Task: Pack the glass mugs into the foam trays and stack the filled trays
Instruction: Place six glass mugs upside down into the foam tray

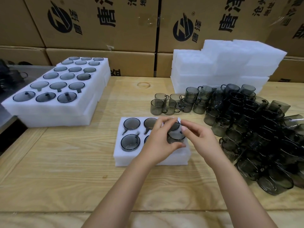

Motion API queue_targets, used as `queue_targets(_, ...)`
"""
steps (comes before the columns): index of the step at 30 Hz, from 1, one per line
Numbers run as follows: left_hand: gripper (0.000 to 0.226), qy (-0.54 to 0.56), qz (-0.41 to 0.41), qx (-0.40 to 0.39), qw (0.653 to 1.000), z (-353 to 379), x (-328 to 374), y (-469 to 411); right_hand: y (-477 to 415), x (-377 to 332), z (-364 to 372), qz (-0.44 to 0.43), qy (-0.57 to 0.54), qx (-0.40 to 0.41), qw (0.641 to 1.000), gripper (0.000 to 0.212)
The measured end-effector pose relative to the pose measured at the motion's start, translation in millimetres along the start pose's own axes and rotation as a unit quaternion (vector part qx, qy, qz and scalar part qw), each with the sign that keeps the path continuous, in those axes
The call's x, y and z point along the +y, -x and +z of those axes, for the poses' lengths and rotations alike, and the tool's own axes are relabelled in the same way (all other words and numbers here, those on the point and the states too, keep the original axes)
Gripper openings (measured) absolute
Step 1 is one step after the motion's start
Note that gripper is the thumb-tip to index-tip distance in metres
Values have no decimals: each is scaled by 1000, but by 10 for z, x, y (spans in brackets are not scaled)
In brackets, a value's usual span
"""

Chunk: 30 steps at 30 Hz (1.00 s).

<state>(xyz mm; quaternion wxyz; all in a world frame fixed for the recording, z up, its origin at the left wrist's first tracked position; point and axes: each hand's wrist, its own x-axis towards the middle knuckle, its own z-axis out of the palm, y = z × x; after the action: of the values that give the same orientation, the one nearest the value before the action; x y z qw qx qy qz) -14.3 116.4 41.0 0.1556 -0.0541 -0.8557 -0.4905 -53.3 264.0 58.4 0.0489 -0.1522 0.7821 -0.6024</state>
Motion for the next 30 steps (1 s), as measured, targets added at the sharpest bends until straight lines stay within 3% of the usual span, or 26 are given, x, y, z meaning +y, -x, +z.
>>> queue_targets(3, 78, -15, -9, -29, 999, 6, 15, 18, -45, 54, -13, -3, 12, -15, 1000, 37)
queue_targets(9, 76, -73, -24, 6, 997, 29, 53, 8, -166, 118, -11, -26, 4, -19, 999, 20)
queue_targets(18, 69, -236, -2, 47, 971, 90, -25, 42, -209, 153, 58, -40, 164, -45, 985, 21)
queue_targets(20, 70, -264, 4, 40, 964, 78, -27, 35, -219, 131, 77, -55, 227, -37, 972, 23)
queue_targets(26, 61, -348, 35, 2, 937, 20, 34, -51, -266, 8, 83, -15, 277, -40, 960, 22)
queue_targets(30, 57, -355, 31, -57, 933, -4, 71, -138, -220, 75, 144, -62, 340, 9, 938, 24)
